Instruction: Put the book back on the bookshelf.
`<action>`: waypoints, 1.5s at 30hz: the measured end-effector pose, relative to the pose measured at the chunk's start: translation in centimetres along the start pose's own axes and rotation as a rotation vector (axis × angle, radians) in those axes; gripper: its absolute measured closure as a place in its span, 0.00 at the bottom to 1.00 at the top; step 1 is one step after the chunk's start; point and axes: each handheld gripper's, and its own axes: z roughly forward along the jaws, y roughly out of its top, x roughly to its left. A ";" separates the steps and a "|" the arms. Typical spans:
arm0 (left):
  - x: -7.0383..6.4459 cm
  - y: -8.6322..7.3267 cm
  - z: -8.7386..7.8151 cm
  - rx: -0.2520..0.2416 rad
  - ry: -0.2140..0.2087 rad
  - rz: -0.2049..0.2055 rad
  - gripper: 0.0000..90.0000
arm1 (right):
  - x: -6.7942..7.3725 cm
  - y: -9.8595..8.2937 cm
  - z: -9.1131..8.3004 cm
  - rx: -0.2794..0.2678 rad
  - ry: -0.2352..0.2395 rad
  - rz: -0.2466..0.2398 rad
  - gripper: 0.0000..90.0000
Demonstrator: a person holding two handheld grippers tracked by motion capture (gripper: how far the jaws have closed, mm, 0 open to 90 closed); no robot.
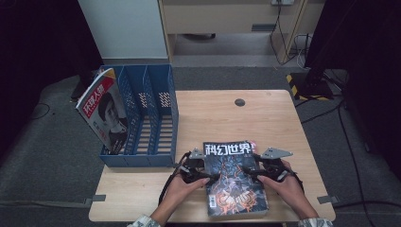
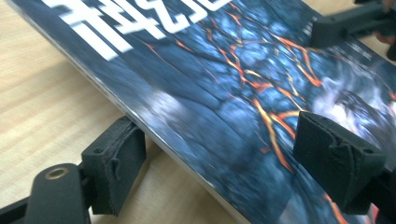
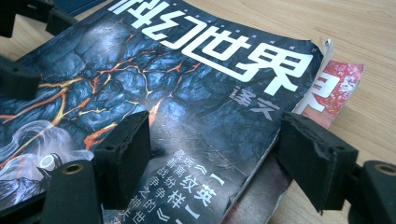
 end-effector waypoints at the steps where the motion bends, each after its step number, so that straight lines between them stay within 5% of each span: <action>1: 0.2 0.1 0.1 -0.006 -0.002 -0.011 0.20 | 0.0 0.0 0.0 0.000 -0.001 0.000 0.29; 5: 0.8 0.7 0.1 -0.034 0.021 -0.034 0.25 | 0.0 0.0 0.0 -0.002 0.000 -0.011 0.29; 9: 0.6 1.1 -0.6 -0.030 0.040 0.007 0.32 | 0.0 0.1 0.1 0.001 0.002 -0.019 0.30; 16: 0.7 1.4 -1.5 -0.067 0.036 -0.015 0.47 | 0.1 0.2 0.0 0.005 0.003 -0.047 0.30; 24: 1.0 2.6 -0.5 -0.014 -0.001 0.014 0.37 | 0.0 0.3 0.2 0.002 0.013 -0.050 0.32; 32: 2.0 3.8 -0.6 -0.029 -0.028 -0.028 0.43 | 0.0 0.4 0.2 -0.002 0.019 -0.070 0.35; 40: 1.8 4.5 -0.8 -0.030 -0.007 -0.017 0.62 | -0.9 0.8 0.5 0.016 0.033 -0.012 0.26; 45: 1.9 4.9 -0.1 -0.024 -0.032 -0.058 0.58 | -1.7 1.3 1.2 0.010 0.047 0.048 0.24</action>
